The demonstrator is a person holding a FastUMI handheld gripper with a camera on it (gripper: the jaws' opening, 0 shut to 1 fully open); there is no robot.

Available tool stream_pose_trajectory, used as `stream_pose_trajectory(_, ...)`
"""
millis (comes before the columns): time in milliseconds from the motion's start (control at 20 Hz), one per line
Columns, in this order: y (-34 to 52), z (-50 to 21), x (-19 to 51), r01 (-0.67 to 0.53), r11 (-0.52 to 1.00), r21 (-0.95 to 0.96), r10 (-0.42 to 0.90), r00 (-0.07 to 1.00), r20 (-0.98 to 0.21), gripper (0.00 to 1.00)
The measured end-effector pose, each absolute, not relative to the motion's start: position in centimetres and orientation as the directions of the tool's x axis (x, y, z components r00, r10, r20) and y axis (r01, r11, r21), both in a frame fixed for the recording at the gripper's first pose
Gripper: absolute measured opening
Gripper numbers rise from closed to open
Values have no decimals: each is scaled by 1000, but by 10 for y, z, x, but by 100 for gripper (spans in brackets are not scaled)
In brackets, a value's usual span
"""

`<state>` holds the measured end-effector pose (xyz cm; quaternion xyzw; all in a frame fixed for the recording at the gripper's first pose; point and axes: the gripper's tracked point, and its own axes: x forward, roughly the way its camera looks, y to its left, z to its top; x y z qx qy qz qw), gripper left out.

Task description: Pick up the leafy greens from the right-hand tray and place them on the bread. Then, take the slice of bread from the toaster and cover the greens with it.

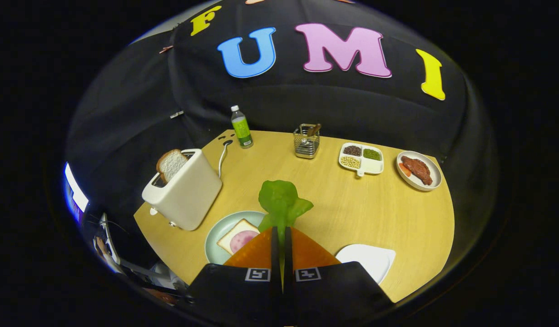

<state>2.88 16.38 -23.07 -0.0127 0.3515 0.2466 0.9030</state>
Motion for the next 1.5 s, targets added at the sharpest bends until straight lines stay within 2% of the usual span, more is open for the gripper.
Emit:
stream_pose_trajectory(350, 234, -270, 16, -530, 838, 128, 458, 556, -694, 5)
stream_pose_trajectory(800, 255, -305, 7, -571, 819, 57, 412, 516, -751, 5)
stream_pose_trajectory(1100, 259, -321, 4, -572, 819, 49, 397, 502, -769, 16)
stream_pose_trajectory(1250, 265, -326, 2, -551, 830, 88, 406, 489, -772, 39)
stream_pose_trajectory(1450, 276, -315, 5, -530, 837, 136, 440, 505, -743, 97)
stream_pose_trajectory(1500, 278, -311, 7, -528, 839, 134, 443, 519, -732, 100)
